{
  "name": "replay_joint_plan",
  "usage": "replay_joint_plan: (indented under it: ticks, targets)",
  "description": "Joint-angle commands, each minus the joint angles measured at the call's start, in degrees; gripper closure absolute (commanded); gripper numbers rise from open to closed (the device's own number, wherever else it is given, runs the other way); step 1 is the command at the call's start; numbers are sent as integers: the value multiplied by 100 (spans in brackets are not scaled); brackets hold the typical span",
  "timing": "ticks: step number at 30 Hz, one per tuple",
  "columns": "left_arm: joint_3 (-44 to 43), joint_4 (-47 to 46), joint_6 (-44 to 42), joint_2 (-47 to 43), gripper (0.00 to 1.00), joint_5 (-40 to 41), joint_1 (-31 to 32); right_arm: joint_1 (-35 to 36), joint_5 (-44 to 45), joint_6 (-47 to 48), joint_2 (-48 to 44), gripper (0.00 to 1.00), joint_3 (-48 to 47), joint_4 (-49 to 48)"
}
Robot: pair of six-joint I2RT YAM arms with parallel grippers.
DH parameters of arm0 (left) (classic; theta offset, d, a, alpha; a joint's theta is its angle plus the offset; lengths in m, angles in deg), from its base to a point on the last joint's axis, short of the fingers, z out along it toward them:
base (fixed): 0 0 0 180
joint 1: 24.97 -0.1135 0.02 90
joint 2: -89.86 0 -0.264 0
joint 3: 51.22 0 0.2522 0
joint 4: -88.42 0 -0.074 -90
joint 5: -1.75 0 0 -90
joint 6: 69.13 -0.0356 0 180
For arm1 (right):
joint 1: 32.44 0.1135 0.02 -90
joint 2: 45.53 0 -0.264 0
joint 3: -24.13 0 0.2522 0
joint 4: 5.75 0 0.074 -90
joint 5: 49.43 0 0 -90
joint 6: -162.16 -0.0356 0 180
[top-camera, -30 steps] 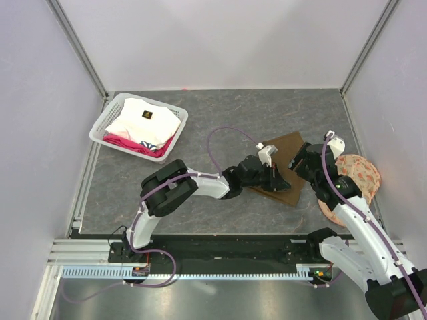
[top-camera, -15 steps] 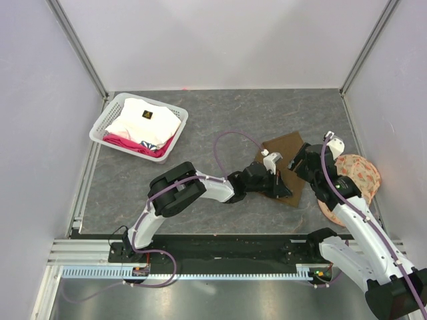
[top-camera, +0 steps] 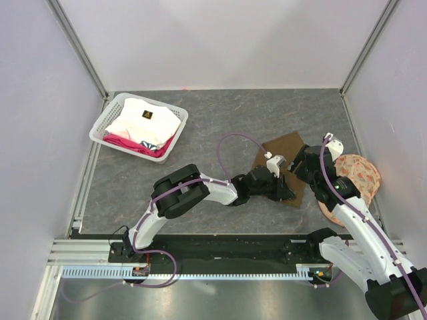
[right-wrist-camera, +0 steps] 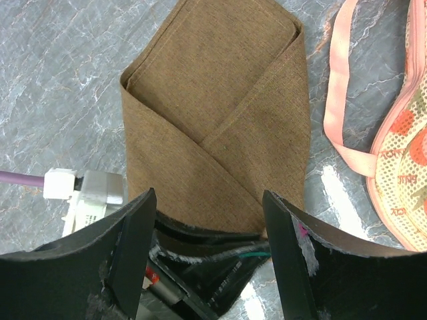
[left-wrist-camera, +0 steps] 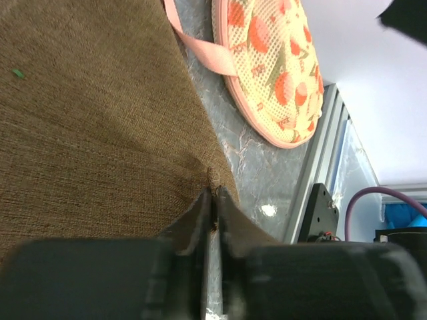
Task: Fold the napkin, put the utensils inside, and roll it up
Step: Fold the napkin
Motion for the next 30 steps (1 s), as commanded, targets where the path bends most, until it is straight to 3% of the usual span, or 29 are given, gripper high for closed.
replay_joint_plan:
  ticks: [1,4,7,12,16,23,30]
  targets:
    - [-250,-135,-239,51,62,-46,55,-15,74,-72,-103,27,-54,2]
    - [-250,-231,-195,-63,46,-187,55,-24,214,-54,-199,26,-159,151]
    - [-250,-389,-142,-247,37,-371,55,-16,337,-19,-244,26,-361,405]
    - [-84,-416,-133,-722,30,-530,2,-50,714,130,-165,22,-757,994]
    - [643,-425,-177,-1372,23,-565,-147,-261,620,253,-86,17,-775,1302]
    - [2060,-74,-169,-2733,20,-319,-752,-885,-777,385,142,16,67,1118]
    - [3115,260,51,-3429,20,-441,-1649,-1333,-1709,534,564,19,359,933]
